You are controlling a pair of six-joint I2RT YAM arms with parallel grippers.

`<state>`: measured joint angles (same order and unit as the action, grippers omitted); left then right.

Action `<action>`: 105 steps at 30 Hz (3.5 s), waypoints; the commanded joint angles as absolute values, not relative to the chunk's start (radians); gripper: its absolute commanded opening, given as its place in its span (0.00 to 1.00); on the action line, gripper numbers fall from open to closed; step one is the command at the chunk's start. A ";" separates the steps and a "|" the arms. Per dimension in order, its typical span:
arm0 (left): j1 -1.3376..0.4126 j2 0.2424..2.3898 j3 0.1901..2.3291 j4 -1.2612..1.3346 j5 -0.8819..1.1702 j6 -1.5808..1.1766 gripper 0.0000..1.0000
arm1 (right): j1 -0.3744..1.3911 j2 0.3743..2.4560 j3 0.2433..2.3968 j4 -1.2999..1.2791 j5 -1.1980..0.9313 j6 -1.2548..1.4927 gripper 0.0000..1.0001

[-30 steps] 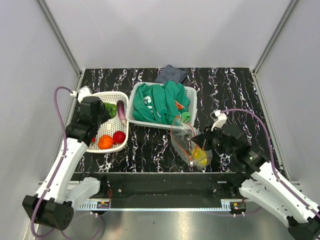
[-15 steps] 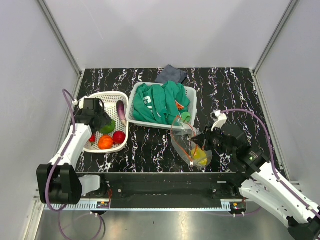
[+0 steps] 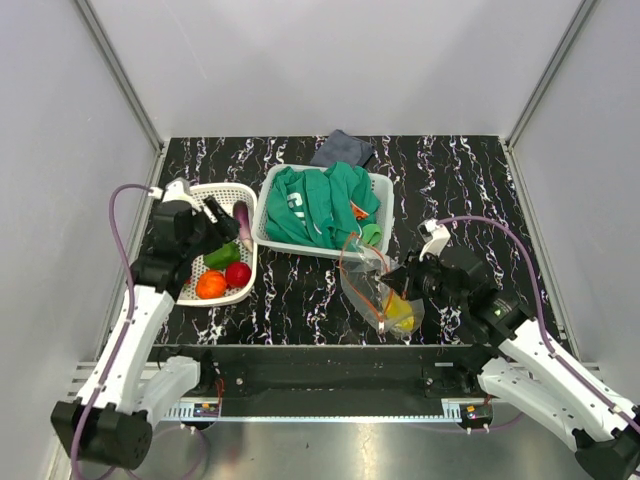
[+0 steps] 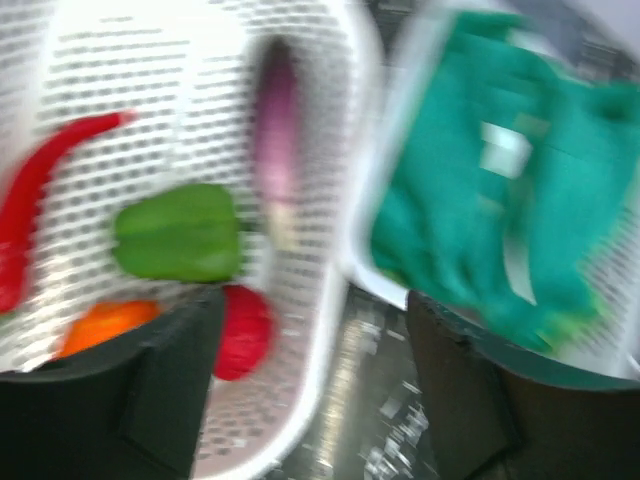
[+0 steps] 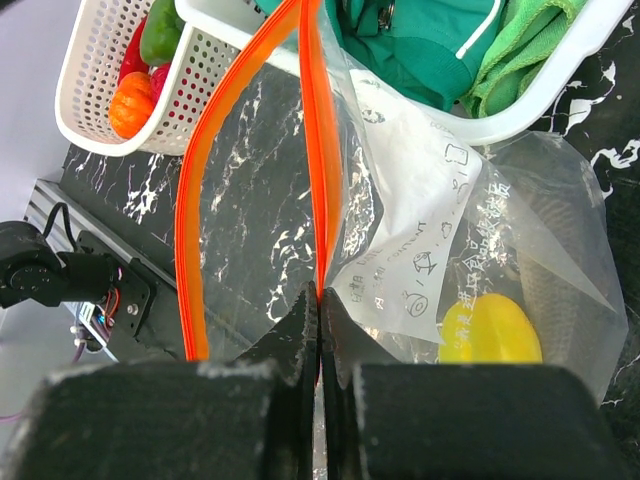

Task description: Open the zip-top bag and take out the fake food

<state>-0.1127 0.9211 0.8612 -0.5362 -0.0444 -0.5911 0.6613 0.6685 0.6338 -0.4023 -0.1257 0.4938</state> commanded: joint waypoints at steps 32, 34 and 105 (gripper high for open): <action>-1.121 1.180 1.046 -0.230 -0.115 -0.552 0.19 | 0.666 0.805 0.640 -0.065 -0.396 0.687 0.00; -1.121 1.169 1.034 -0.236 -0.129 -0.554 0.18 | 0.666 0.810 0.637 -0.048 -0.410 0.696 0.00; -1.129 1.559 1.023 -0.383 -0.158 -0.828 0.54 | 0.676 0.566 0.485 -0.135 -0.290 0.741 0.00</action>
